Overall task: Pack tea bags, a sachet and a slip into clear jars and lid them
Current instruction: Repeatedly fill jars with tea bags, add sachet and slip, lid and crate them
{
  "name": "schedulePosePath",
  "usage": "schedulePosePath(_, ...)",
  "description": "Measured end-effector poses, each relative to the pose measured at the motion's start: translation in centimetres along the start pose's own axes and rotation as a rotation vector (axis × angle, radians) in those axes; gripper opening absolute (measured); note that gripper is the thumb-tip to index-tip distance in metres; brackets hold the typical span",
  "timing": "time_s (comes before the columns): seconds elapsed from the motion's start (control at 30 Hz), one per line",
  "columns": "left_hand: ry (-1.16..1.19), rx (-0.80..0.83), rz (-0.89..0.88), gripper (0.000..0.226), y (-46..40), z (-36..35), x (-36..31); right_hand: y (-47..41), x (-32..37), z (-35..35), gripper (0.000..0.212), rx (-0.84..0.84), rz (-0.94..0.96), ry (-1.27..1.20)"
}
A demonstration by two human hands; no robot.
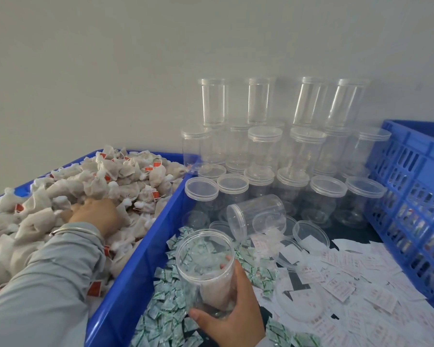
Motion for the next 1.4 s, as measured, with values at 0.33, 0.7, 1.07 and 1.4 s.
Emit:
schedulePosePath(0.33,0.062,-0.115,0.021,0.029,-0.2,1.5,0.7,-0.2,-0.5,-0.7,0.116,0.074,-0.020,-0.007)
schedulePosePath(0.7,0.592,-0.420,-0.280,0.021,2.4,5.1,-2.1,-0.2,-0.2,-0.7,0.113,0.080,-0.003,0.022)
schedulePosePath(1.07,1.531,0.407,-0.767,0.023,7.6,4.9,-8.4,-0.5,0.6,-0.5,0.106,0.066,0.030,-0.007)
schedulePosePath(1.4,1.377,0.685,-0.883,0.039,10.6,4.0,-9.9,-0.2,0.0,-0.5,0.119,0.058,-0.037,-0.024)
Point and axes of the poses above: each hand's wrist, its own y-axis away from the middle knuckle, its own z-axis out of the back of the hand, x = y × z, the point moved 5 cm from there along -y, towards the middle knuckle
